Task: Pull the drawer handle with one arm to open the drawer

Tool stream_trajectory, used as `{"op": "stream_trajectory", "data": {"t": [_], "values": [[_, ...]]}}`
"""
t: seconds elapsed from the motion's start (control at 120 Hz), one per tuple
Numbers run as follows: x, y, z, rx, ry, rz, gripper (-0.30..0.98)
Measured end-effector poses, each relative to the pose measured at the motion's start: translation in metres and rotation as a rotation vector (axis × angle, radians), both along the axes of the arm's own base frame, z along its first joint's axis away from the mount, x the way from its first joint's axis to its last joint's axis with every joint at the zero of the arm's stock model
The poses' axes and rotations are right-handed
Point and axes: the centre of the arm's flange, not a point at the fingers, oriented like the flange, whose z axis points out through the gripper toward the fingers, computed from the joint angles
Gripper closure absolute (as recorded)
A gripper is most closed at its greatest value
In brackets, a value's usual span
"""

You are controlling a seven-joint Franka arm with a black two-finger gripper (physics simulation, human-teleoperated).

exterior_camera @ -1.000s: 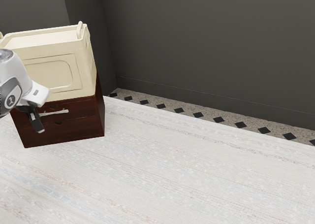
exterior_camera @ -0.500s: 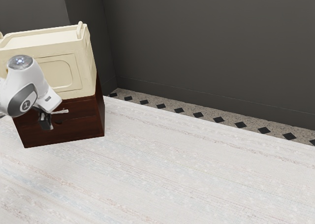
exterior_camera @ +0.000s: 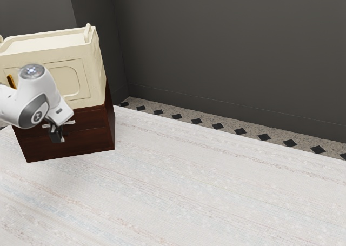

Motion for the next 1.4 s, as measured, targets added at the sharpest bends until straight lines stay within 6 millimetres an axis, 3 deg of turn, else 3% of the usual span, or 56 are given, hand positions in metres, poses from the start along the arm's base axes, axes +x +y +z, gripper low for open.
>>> {"op": "stream_trajectory", "data": {"t": [0.492,0.75,0.95,1.4], "values": [[-0.004,0.016,-0.009,0.004,0.02,0.003,0.0],[-0.005,0.016,-0.014,0.002,0.033,-0.002,0.0],[-0.007,0.014,-0.005,0.007,0.028,-0.005,0.04],[-0.027,0.005,-0.001,0.003,0.053,-0.007,0.0]]}}
